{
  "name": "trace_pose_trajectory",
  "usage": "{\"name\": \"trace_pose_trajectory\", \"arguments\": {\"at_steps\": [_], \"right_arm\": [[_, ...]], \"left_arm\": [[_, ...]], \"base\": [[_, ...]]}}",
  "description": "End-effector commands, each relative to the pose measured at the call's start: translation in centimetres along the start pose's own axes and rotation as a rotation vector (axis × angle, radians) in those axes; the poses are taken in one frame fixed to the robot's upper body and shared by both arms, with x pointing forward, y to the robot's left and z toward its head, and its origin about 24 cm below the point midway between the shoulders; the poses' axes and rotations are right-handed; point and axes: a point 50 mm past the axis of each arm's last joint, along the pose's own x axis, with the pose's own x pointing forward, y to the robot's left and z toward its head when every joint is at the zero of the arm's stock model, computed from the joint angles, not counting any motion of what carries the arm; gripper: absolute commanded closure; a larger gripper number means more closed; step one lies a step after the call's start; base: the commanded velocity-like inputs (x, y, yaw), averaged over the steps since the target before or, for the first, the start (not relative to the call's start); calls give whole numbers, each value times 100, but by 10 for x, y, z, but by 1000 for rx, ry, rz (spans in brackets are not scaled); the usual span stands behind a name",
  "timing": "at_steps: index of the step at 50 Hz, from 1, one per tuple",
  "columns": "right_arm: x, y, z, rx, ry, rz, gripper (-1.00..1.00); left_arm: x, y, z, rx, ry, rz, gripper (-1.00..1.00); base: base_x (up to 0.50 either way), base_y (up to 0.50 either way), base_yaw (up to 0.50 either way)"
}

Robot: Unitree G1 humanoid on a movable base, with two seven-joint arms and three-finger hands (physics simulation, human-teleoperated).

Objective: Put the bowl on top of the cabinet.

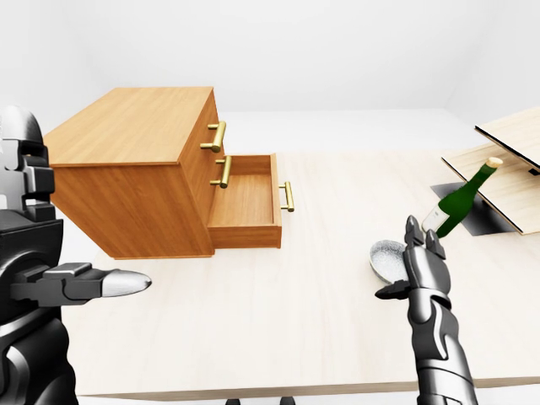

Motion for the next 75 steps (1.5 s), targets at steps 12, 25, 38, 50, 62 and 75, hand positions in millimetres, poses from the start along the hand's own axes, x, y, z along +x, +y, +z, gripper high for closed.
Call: {"name": "trace_pose_trajectory", "arguments": {"at_steps": [12, 25, 38, 50, 62, 75], "right_arm": [[5, 6, -5, -30, 24, 2, -100], [7, 12, -11, -59, 50, 3, -100], [8, 16, -15, -77, 66, 4, -100], [10, 20, -21, -99, 90, 3, -100], [10, 21, -22, -106, 95, 6, -100], [10, 22, -24, -104, 106, 12, 39]], "left_arm": [[-1, -1, -1, 0, 11, -4, -100], [-1, -1, -1, 0, 8, -4, -100], [-2, -1, -3, 0, 17, -5, -100], [-2, -2, -4, 1, 25, -6, -100], [-1, -2, -2, 1, 13, -6, -100], [-1, -2, -2, 0, 13, -5, -100]], "base": [[0, 0, 0], [0, 0, 0], [0, 0, 0], [0, 0, 0], [0, 0, 0], [0, 0, 0]]}}
